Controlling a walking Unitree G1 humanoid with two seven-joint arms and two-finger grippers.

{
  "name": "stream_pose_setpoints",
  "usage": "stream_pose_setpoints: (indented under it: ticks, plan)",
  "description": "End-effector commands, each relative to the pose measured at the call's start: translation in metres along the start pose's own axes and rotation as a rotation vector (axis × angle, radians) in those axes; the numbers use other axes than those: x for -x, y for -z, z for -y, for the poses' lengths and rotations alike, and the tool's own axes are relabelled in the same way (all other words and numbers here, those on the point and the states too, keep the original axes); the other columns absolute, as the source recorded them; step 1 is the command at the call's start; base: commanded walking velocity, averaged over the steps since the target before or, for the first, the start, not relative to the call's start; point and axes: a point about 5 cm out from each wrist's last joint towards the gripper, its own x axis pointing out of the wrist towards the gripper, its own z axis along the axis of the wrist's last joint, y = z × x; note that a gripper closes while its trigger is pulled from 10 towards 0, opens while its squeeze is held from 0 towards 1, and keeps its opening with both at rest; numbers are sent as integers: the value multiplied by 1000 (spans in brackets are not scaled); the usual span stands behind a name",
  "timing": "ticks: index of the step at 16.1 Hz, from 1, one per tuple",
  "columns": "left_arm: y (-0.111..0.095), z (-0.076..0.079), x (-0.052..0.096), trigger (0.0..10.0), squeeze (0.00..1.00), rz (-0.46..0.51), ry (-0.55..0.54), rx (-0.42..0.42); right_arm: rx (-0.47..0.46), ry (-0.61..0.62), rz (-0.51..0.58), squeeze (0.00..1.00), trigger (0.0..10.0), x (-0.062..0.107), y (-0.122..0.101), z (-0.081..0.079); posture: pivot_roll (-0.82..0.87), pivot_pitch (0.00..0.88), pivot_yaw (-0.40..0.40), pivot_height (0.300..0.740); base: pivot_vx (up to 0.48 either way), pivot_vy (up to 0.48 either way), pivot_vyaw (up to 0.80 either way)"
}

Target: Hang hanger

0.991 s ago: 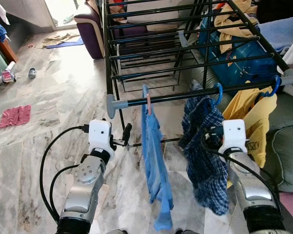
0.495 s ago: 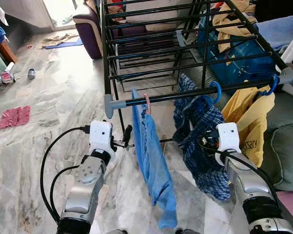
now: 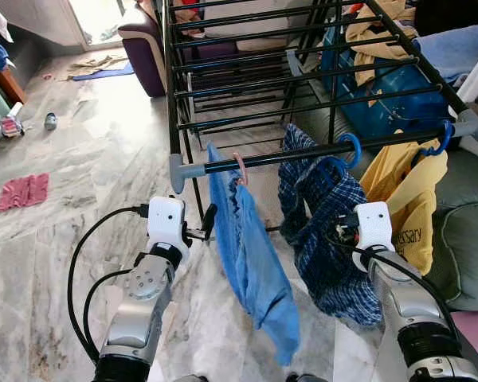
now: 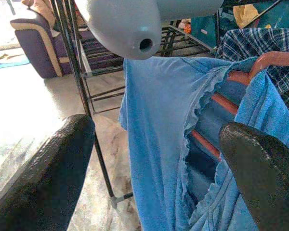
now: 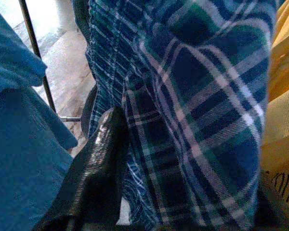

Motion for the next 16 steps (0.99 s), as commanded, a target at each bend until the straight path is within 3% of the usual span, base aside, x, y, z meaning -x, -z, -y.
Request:
stream_pose_setpoints:
  ticks: [1,16]
  plan:
    - [2,-2,1,10000,0,-10,-13,-9,-3,-11,2,0,0,-1,0,-3,-46,100,41,740,0,0,0]
    - [5,2,1,10000,0,-13,-23,-10,-57,106,208,0,0,5,-20,-2,-43,66,26,740,0,0,0]
